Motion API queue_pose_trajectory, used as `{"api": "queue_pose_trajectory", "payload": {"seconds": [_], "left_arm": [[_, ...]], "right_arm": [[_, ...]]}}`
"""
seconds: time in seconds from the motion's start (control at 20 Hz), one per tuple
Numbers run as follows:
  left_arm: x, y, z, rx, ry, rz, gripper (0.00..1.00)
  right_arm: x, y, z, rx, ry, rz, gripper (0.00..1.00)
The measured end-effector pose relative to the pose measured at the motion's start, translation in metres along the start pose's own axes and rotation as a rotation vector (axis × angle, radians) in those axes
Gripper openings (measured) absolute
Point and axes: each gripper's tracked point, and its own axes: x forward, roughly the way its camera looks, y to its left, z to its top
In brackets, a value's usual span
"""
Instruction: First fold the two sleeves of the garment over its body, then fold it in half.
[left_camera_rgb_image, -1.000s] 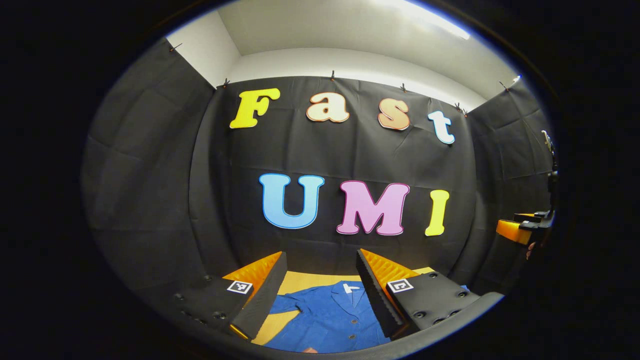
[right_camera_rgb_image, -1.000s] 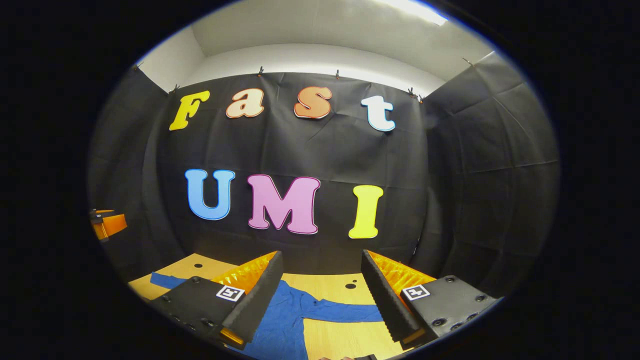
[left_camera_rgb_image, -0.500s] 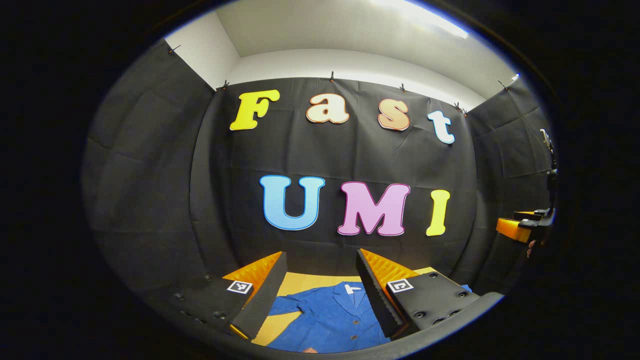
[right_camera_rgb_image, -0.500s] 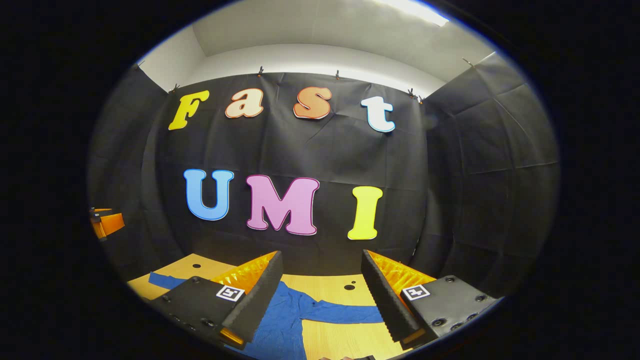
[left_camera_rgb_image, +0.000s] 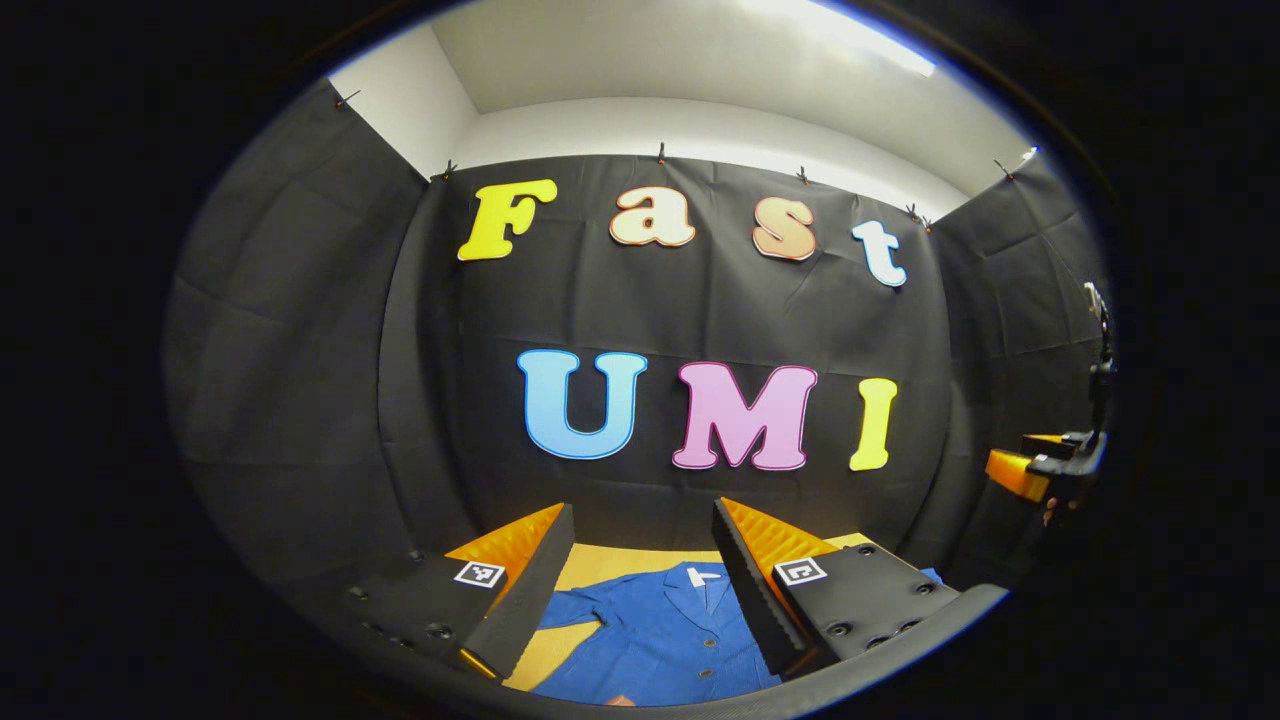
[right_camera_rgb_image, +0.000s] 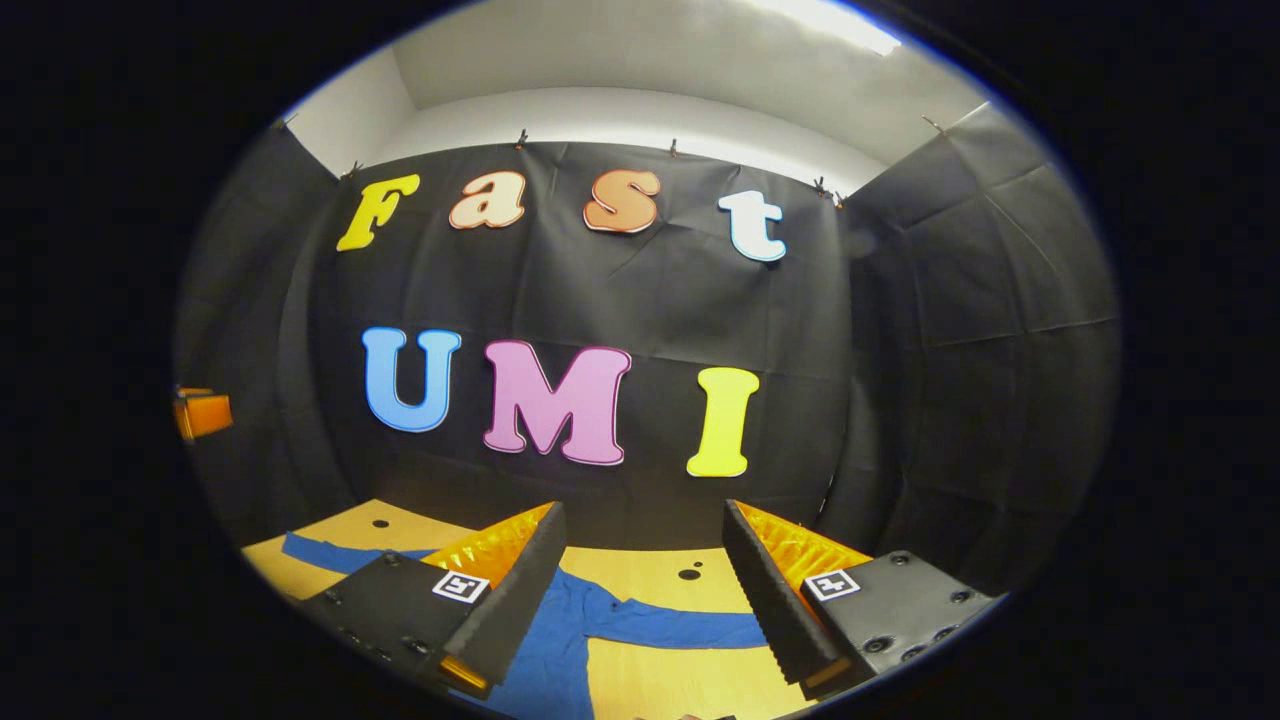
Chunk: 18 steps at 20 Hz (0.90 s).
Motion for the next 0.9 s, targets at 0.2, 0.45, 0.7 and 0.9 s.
{"api": "queue_pose_trajectory", "payload": {"seconds": [0.2, 0.45, 0.7, 0.9], "left_arm": [[0.002, -0.005, -0.011, -0.02, 0.022, -0.024, 0.8], [0.015, -0.02, -0.007, -0.028, 0.024, -0.024, 0.8], [0.032, -0.041, -0.018, 0.002, 0.077, 0.021, 0.81], [0.054, -0.067, -0.018, 0.033, 0.1, 0.053, 0.8]], "right_arm": [[0.021, -0.041, -0.06, -0.072, 0.072, -0.034, 0.98], [0.067, -0.108, -0.142, -0.025, 0.193, -0.097, 0.99], [0.119, -0.172, -0.248, 0.054, 0.362, -0.199, 0.99], [0.146, -0.2, -0.353, 0.155, 0.544, -0.249, 0.99]]}}
